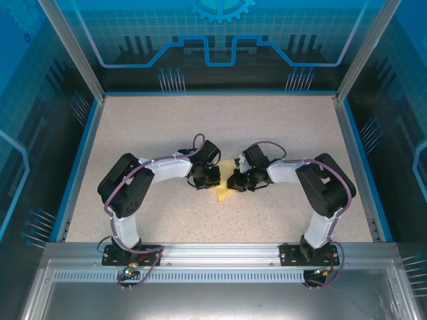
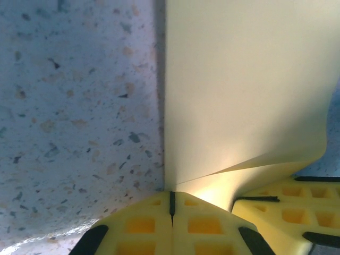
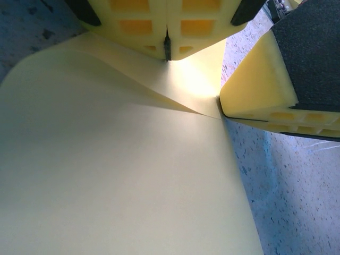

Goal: Fold a paper plane with a square sheet of paper (pick it up from the middle)
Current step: Third fold the triangle at the center of the table.

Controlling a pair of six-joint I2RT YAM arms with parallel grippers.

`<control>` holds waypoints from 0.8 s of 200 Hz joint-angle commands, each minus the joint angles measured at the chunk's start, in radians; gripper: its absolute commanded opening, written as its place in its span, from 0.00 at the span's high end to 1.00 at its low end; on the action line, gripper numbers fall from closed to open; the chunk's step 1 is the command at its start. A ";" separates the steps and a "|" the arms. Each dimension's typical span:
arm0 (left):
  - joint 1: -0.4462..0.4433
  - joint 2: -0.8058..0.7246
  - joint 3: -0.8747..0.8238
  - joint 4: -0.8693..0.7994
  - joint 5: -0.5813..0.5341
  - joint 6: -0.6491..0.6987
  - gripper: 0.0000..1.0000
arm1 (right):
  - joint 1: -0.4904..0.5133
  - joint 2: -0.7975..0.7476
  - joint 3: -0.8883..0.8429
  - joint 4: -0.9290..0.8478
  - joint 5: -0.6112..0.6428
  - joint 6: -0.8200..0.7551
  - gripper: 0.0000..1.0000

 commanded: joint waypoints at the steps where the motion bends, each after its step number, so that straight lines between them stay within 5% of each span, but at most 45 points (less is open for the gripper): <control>1: -0.005 -0.057 0.031 0.035 0.021 0.041 1.00 | -0.009 0.041 -0.021 -0.084 0.068 -0.017 1.00; 160: -0.033 0.046 -0.021 0.008 0.006 0.019 1.00 | -0.001 -0.029 -0.013 -0.048 0.064 -0.023 1.00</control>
